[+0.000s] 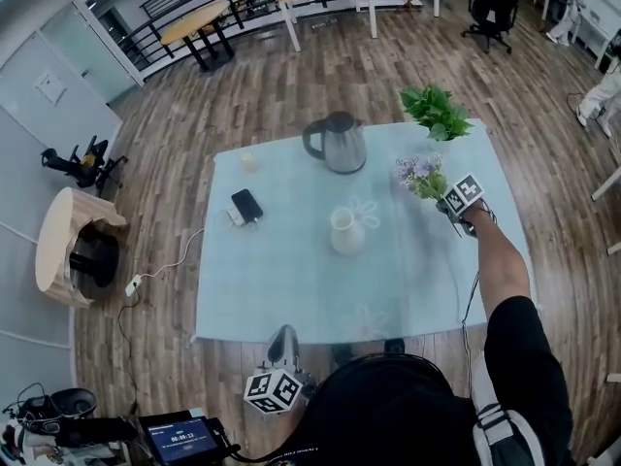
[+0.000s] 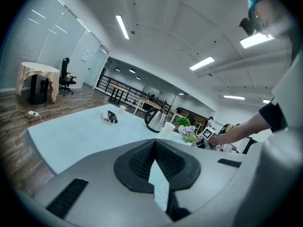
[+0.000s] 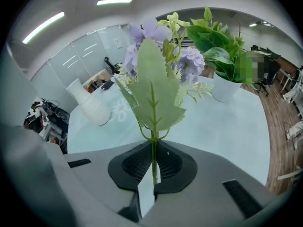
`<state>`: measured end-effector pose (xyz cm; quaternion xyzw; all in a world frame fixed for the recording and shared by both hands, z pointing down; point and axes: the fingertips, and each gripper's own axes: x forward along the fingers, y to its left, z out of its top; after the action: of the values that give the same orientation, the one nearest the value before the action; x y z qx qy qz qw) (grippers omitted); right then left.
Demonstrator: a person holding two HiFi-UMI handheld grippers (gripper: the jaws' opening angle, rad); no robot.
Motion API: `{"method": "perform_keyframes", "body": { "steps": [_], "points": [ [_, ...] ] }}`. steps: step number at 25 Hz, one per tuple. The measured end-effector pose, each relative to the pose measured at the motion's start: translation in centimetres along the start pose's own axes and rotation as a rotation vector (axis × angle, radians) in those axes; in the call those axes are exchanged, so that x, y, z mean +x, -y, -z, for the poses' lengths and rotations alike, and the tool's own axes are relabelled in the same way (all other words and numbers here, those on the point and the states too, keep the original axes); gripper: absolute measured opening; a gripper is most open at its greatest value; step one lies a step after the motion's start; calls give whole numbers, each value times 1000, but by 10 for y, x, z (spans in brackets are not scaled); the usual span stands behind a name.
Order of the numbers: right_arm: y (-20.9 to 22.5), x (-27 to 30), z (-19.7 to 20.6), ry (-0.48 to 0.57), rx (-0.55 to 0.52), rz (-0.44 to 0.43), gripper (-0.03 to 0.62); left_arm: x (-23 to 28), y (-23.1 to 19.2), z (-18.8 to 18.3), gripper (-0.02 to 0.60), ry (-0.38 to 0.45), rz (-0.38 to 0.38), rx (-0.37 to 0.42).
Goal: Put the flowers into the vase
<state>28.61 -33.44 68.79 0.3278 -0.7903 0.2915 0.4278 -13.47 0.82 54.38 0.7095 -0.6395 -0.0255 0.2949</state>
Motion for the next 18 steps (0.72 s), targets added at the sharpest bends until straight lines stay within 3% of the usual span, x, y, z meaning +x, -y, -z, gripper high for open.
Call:
{"method": "perform_keyframes", "body": {
  "steps": [6,18],
  "points": [
    [-3,-12,-8,197,31,-3,32,4,6,-1,6,0,19,11],
    [6,-45,-26,619,301,-20,31,5,7,1,6,-4,33,12]
  ]
}}
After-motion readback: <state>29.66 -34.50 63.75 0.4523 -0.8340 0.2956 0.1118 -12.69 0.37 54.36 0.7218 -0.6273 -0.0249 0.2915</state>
